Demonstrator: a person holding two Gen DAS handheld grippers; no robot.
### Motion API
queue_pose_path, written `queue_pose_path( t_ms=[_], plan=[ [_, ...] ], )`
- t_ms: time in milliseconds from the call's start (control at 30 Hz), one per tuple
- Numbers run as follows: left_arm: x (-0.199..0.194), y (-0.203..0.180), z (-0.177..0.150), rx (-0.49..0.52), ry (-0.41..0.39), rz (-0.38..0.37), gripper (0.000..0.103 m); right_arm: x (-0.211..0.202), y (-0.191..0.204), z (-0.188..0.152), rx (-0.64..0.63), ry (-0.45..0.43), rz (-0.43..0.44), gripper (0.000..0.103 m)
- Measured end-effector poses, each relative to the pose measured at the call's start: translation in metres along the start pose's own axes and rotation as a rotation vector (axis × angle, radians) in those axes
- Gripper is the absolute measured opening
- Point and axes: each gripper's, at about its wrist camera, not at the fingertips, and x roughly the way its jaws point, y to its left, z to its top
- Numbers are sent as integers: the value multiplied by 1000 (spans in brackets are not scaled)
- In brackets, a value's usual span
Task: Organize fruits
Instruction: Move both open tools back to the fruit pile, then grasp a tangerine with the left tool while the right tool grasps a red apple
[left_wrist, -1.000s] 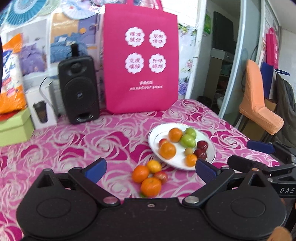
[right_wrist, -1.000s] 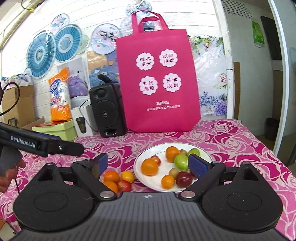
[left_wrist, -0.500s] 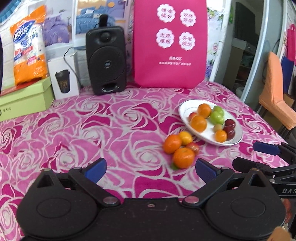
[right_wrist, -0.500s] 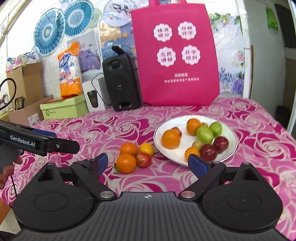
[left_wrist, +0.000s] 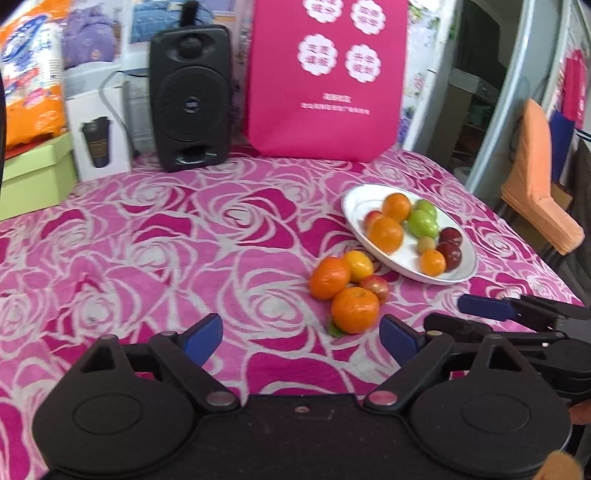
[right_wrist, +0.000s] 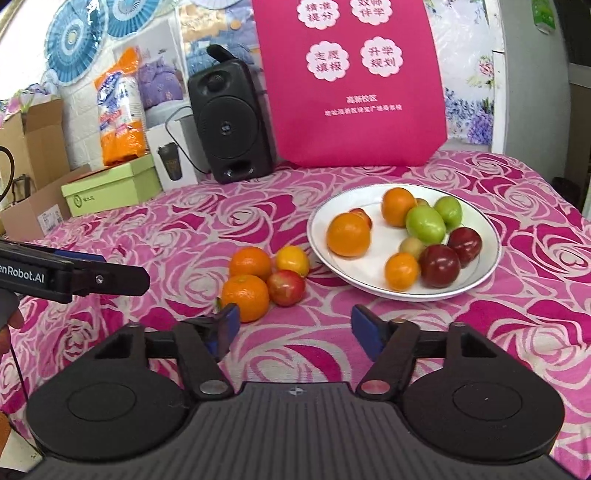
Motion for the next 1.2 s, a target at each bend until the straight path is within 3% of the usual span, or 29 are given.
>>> queue_pose_path(
  t_ms=[200, 367, 833, 1200],
  plan=[
    [26, -12, 4, 36, 39, -63, 103, 7, -7, 0, 15, 14, -10, 86],
    [48, -13, 8, 9, 70, -102, 102, 14, -12, -2, 25, 37, -9, 79],
    [80, -11, 12, -21, 126, -161, 102, 27, -21, -1, 41, 64, -17, 76],
    [63, 12, 7, -31, 122, -99, 103, 43, -8, 7, 7, 77, 23, 72]
  ],
)
